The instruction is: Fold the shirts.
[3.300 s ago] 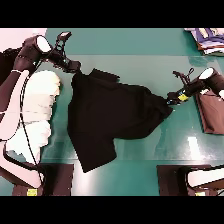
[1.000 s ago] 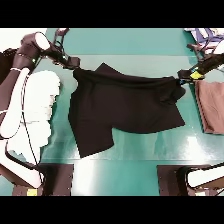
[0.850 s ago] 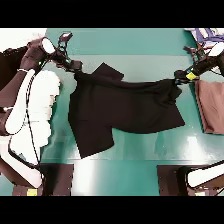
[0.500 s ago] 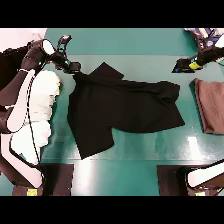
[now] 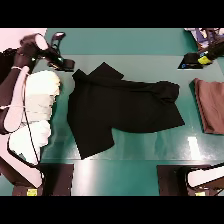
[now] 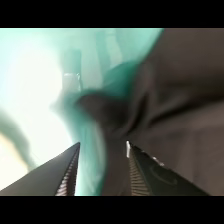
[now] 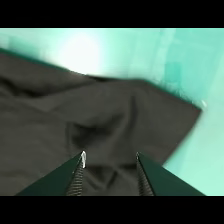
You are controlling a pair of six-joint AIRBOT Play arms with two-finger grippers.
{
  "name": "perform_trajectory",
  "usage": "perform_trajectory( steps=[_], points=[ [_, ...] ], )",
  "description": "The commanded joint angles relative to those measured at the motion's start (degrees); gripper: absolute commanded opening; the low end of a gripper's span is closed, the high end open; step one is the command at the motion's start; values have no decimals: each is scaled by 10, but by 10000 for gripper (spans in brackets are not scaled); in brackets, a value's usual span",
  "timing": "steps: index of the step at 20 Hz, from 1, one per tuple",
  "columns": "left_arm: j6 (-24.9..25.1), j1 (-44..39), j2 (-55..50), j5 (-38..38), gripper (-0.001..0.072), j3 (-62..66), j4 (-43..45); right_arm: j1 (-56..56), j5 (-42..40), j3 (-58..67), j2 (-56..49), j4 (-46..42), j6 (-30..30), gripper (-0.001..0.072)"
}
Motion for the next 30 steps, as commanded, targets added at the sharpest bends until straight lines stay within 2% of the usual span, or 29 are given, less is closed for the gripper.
perform_trajectory(
  steps=[1, 4, 7, 8, 9, 10, 14, 19, 27, 30],
  points=[
    [0, 42, 42, -104, 364, 6, 3, -22, 32, -29, 52, 2, -4, 363],
    [-1, 84, 116, -136, 364, -70, -32, -48, 30, -136, 126, 2, -7, 363],
    [6, 97, 221, -125, 366, -203, -65, -68, 6, -257, 197, 34, -33, 363],
    [6, 97, 257, -118, 456, -255, -65, -78, -10, -297, 219, 63, -38, 363],
    [3, 97, 287, -113, 619, -303, -65, -87, -23, -330, 238, 92, -47, 364],
    [-2, 97, 314, -107, 672, -351, -65, -96, -37, -361, 256, 121, -64, 364],
    [-8, 97, 369, -59, 673, -504, -82, -103, -63, -440, 301, 154, -77, 364],
    [-6, 97, 371, 39, 673, -640, -172, -102, -66, -476, 325, 167, -77, 364],
    [4, 97, 370, 150, 671, -716, -243, -102, -64, -476, 325, 167, -77, 364],
    [4, 64, 369, 175, 671, -725, -249, -102, -64, -476, 325, 167, -77, 364]
  ],
)
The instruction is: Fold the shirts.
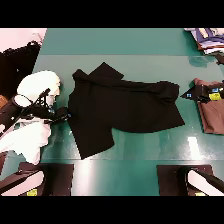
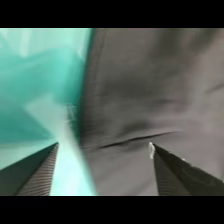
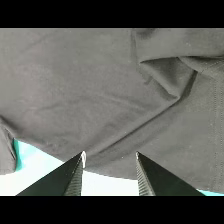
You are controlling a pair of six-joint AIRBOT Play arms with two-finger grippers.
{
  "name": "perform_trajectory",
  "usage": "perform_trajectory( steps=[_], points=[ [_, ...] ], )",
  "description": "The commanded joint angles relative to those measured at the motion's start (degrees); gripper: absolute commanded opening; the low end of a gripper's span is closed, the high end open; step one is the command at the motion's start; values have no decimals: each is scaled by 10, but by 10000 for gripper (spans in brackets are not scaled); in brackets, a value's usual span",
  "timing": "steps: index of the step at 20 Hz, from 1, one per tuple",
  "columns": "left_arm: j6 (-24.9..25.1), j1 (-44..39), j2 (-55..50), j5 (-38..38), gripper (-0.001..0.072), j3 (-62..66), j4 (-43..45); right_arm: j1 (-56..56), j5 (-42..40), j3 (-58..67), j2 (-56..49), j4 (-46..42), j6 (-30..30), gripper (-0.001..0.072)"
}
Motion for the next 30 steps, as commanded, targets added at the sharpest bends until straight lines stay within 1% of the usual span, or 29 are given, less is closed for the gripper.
perform_trajectory(
  steps=[1, 2, 4, 5, 6, 8, 11, 15, 17, 19, 22, 26, 29, 30],
  points=[
    [3, -38, -1, 49, 662, -13, -10, 0, 2, -1, 0, 1, 0, 364],
    [3, -53, -1, 58, 576, -13, -10, 0, 6, -1, 0, 0, 0, 364],
    [3, -69, -1, 62, 297, -13, -11, -2, 17, -1, 0, -8, 0, 364],
    [3, -72, -1, 56, 142, -12, -12, -6, 23, -1, 0, -22, 0, 364],
    [4, -72, -1, 46, 32, -8, -11, -14, 30, -1, 0, -37, 0, 364],
    [19, -72, 1, 24, 27, 9, -6, -41, 37, -15, 1, -52, 0, 364],
    [37, -72, 1, 3, 28, 44, -7, -119, 33, -98, 0, -52, 0, 365],
    [44, -72, 1, 0, 28, 57, -9, -235, -26, -232, 0, -50, 0, 364],
    [44, -72, 1, 2, 28, 57, -9, -263, -53, -275, 0, -47, -3, 364],
    [44, -72, 0, 4, 28, 57, -9, -262, -78, -300, 0, -44, -9, 364],
    [44, -72, 1, 3, 28, 57, -9, -226, -119, -308, -2, -43, -9, 364],
    [44, -72, 0, 2, 27, 57, -8, -171, -146, -276, -48, 0, -9, 364],
    [44, -72, 1, -1, 28, 57, -7, -127, -148, -246, -92, 0, -7, 362],
    [44, -72, 1, -2, 28, 57, -7, -113, -151, -238, -104, 0, -7, 307]
  ],
)
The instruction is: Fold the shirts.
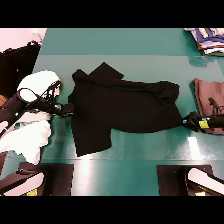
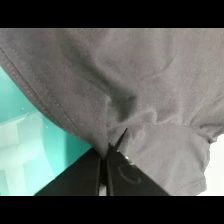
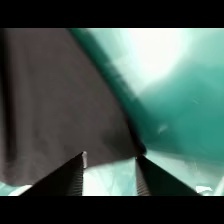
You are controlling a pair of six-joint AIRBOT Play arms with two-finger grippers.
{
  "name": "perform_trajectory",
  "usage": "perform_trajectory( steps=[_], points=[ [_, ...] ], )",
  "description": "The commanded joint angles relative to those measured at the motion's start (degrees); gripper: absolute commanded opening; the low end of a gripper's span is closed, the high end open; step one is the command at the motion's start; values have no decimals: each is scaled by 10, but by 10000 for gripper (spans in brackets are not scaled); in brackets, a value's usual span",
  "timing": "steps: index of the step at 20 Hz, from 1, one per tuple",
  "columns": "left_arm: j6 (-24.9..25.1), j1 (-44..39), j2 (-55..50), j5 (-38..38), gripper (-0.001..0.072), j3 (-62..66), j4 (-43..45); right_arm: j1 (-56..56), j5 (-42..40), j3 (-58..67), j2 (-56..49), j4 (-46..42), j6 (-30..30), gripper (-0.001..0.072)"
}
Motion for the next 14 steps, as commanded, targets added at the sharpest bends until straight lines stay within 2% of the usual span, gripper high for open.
perform_trajectory(
  steps=[1, 2, 3, 4, 6, 9, 14],
  points=[
    [0, 0, 0, -4, 28, 1, 1, 49, -20, 26, -40, 5, 1, 285],
    [0, 0, 0, -4, 28, 1, 2, 61, -27, 29, -43, 4, 1, 246],
    [0, 0, 0, -4, 27, 1, 2, 73, -32, 33, -43, 4, 1, 118],
    [0, 0, 1, -5, 27, 2, 1, 83, -31, 39, -42, 4, 1, 37],
    [0, 0, 12, -18, 26, 19, 2, 99, -14, 64, -29, 4, -1, 20],
    [0, 0, 83, -30, 26, 93, 2, 122, -10, 150, 42, 5, -1, 20],
    [0, 0, 210, -38, 27, 337, 14, 130, -50, 380, 175, 3, -1, 20]
  ],
)
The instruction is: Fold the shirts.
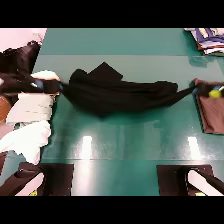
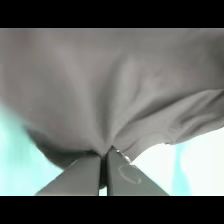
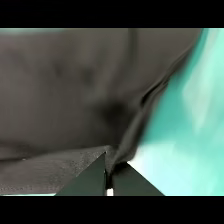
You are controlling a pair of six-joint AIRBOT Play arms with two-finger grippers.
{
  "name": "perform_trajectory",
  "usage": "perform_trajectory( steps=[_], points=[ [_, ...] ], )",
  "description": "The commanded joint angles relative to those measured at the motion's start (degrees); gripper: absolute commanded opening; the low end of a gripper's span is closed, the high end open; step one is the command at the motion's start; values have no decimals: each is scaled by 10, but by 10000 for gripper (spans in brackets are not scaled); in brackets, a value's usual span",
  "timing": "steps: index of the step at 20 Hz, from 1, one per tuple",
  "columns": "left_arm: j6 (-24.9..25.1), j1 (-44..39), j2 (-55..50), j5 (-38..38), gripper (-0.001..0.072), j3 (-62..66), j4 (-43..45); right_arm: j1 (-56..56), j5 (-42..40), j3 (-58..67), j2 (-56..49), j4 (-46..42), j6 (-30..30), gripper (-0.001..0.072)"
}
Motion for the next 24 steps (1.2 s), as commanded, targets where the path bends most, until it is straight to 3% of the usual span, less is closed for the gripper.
perform_trajectory(
  steps=[1, 4, 7, 11, 14, 19, 22, 24],
  points=[
    [0, 0, 69, 2, 27, 175, 5, 1, -38, 155, 86, -2, 0, 20],
    [-1, 0, 84, 2, 27, 350, 5, -32, -66, 254, 156, -6, 0, 20],
    [-41, 0, 84, 8, 27, 490, 5, -89, -66, 318, 212, -56, 0, 20],
    [-67, 0, 84, 52, 26, 576, 5, -134, -37, 379, 225, -111, 5, 19],
    [-88, 0, 70, 11, 26, 549, 6, -101, 16, 418, 177, -110, 9, 19],
    [-90, 0, -11, -115, 27, 384, 5, -16, 167, 433, 9, -112, 27, 19],
    [-53, 0, -104, -173, 27, 301, 6, 14, 254, 433, -121, -112, 48, 19],
    [-38, 0, -177, -161, 28, 261, 19, 21, 284, 434, -205, -112, 66, 19]
  ],
)
